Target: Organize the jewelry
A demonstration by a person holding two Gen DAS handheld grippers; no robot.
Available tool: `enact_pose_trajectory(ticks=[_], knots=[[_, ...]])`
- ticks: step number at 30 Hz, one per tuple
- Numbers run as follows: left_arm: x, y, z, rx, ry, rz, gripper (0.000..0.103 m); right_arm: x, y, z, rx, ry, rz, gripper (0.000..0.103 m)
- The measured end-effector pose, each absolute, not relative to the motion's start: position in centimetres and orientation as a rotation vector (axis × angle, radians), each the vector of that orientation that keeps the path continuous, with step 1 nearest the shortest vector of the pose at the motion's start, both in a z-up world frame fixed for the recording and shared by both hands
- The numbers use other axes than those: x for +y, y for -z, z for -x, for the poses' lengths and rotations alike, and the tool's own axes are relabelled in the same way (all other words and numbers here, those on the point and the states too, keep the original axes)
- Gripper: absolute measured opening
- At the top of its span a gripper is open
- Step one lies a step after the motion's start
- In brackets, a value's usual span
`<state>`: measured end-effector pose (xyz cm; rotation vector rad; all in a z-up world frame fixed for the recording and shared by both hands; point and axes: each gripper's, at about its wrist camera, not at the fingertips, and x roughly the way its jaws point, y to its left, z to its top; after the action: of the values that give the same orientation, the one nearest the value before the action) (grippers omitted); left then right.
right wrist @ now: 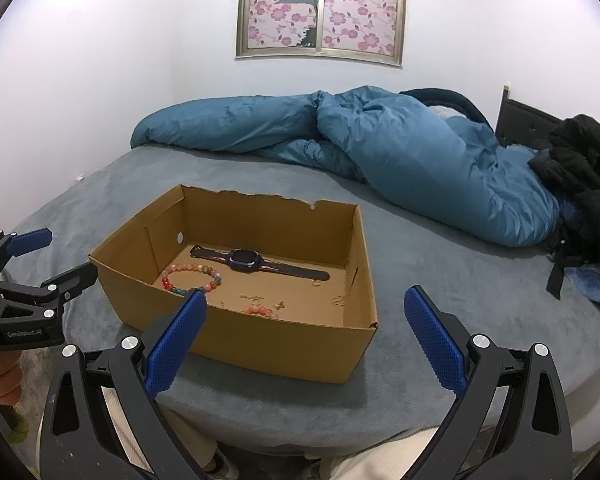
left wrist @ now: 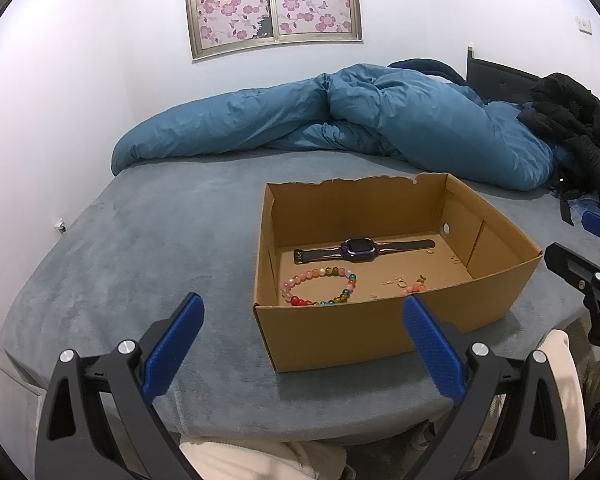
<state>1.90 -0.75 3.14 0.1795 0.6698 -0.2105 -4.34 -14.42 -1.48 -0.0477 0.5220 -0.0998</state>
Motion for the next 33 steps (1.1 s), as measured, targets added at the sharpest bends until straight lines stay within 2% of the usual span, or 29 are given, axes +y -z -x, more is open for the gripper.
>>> enact_pose_trajectory(ticks=[22,33], knots=[[-2.3,-2.3,-2.7,0.713,0.209,-0.216,0.097,-16.0,3.2,5.0,0.527,0.101,0.056,0.095],[-2.4,-1.7,-2.9,0.847,0.123,-0.205,0.097,-17.0,3.5,5.3,0.628,0.129,-0.058,0.095]])
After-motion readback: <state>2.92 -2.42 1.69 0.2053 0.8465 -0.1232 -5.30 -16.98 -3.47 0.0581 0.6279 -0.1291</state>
